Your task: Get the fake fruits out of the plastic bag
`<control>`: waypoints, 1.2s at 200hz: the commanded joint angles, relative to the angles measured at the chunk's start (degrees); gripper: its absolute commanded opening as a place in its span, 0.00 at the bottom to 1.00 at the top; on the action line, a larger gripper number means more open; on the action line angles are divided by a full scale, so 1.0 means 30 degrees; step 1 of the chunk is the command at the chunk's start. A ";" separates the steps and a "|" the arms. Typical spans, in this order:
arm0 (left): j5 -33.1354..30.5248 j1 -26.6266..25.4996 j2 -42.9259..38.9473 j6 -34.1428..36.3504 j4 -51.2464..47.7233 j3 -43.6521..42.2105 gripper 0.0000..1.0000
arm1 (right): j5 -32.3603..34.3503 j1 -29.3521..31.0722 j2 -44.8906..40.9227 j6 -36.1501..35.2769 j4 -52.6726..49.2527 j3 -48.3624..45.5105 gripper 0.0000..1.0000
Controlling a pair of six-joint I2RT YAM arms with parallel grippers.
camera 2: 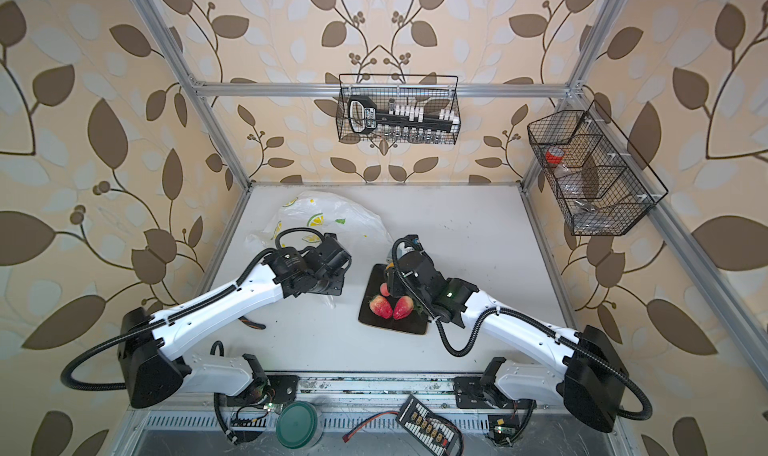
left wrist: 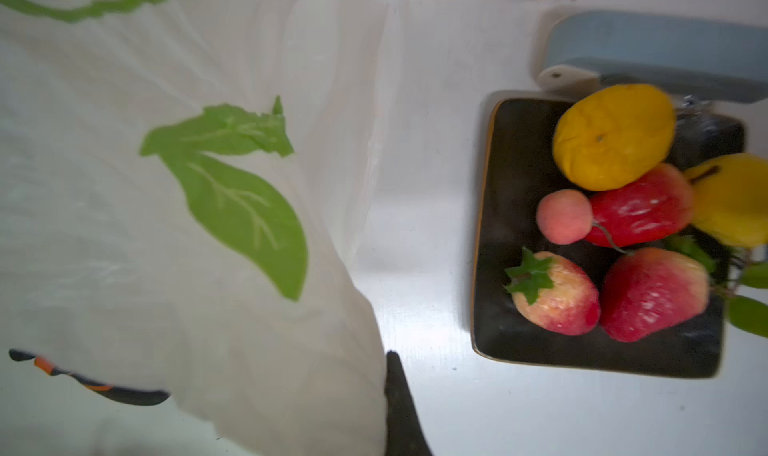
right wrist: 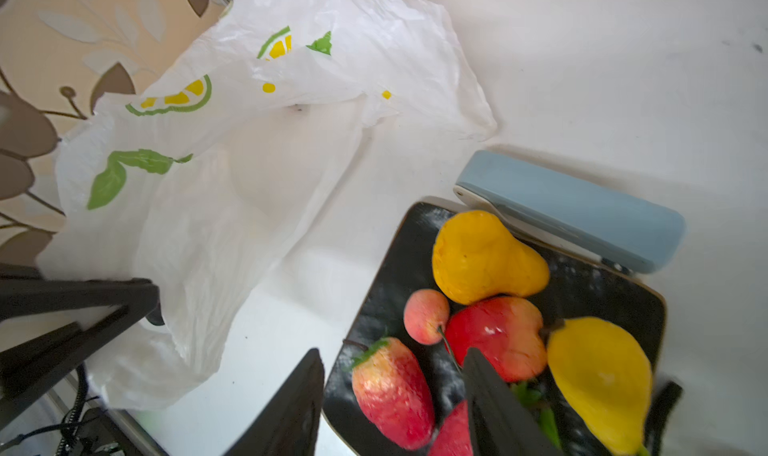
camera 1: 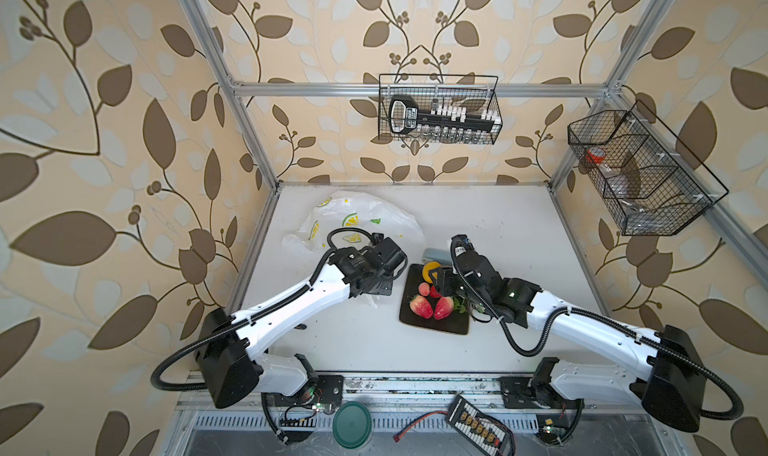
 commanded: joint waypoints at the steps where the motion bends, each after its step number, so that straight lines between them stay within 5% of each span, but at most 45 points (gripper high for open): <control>1: 0.1628 0.0992 -0.1669 0.2086 -0.0005 0.0680 0.00 | -0.1736 -0.0037 0.1374 0.0752 0.3099 0.1152 0.53; 31: 0.5784 0.3471 -0.3551 0.4092 0.0962 0.0160 0.00 | -0.2771 0.0206 0.3818 0.1744 0.6415 0.2081 0.51; 81: 0.8385 0.4971 -0.4908 0.6106 0.0947 0.0124 0.00 | -0.2759 0.0959 0.9076 0.0953 1.0715 0.5093 0.47; 146: 0.9500 0.7184 -0.6634 0.7027 0.0705 -0.0605 0.00 | -0.4650 0.1538 1.4953 -0.8488 1.5877 0.7002 0.45; 190: 0.9888 0.7489 -0.7735 0.8104 0.0253 -0.1337 0.00 | -0.6518 0.1348 1.7289 -1.3971 1.5467 0.8761 0.44; 221: 0.9683 0.7474 -0.8707 0.8912 0.0166 -0.1520 0.00 | -0.7150 0.1516 1.9004 -1.5239 1.4987 1.0248 0.44; 240: 0.9996 0.7485 -0.8859 0.9127 0.0077 -0.1518 0.00 | -0.6583 0.1528 1.9818 -1.4092 1.4865 1.1348 0.46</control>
